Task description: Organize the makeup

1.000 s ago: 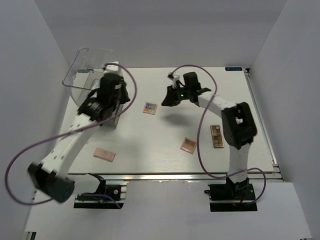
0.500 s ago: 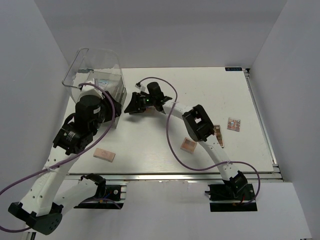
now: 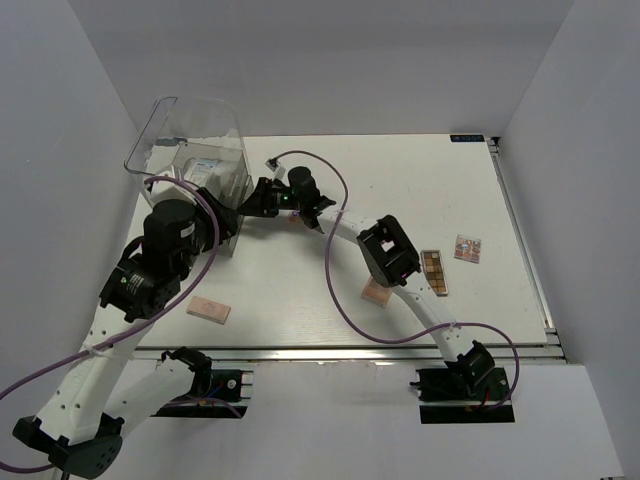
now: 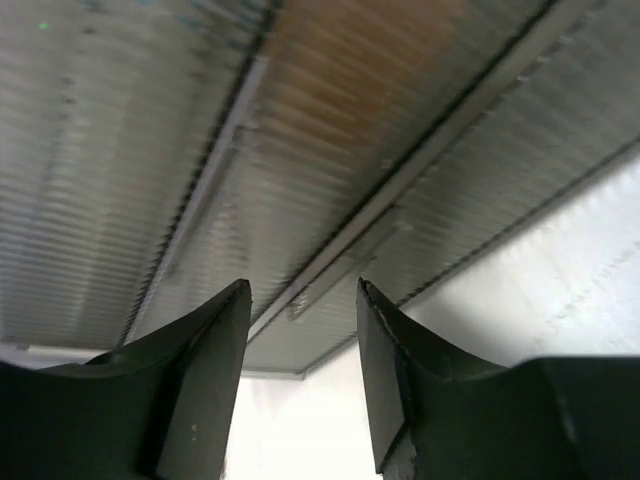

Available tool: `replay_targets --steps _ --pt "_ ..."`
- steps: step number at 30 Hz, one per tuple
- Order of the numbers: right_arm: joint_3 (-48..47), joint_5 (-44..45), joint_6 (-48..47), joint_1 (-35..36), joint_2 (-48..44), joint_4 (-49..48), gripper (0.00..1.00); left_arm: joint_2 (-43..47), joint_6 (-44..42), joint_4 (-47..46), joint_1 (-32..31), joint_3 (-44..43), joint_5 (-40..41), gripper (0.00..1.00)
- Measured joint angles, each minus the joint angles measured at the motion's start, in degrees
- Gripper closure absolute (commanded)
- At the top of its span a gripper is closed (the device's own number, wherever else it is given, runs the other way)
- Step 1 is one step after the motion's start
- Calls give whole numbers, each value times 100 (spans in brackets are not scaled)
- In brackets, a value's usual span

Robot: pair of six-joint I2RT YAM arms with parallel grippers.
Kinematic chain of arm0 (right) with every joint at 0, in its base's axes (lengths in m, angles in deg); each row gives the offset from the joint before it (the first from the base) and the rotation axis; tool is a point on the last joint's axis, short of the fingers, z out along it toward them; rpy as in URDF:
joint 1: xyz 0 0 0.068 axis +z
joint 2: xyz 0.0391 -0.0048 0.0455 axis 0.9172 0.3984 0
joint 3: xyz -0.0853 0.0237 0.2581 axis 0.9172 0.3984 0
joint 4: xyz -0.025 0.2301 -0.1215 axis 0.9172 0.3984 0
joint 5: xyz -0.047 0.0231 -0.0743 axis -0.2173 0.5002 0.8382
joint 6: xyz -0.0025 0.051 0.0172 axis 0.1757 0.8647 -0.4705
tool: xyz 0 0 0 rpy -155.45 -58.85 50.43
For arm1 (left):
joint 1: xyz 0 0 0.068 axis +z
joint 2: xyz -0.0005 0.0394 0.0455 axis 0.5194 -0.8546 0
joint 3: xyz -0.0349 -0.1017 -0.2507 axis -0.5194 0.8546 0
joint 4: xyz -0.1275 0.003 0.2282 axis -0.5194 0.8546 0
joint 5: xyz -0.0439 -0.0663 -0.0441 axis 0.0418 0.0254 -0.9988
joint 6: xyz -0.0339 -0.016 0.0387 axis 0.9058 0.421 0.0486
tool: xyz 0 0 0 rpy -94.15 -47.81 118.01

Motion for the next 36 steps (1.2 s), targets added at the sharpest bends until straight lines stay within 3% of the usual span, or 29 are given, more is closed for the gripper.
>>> replay_targets --steps 8,14,22,27,36 --pt "-15 334 190 74 201 -105 56 17 199 94 0 39 59 36" --pt "-15 369 273 74 223 -387 73 162 435 131 0 310 90 36" --pt "168 409 518 79 223 -763 97 507 1274 302 0 1073 317 28" --pt "997 428 680 15 -90 -1471 100 549 1902 522 0 1436 439 24" --pt "3134 105 273 -428 -1423 -1554 100 -330 2424 798 2 1888 326 21"
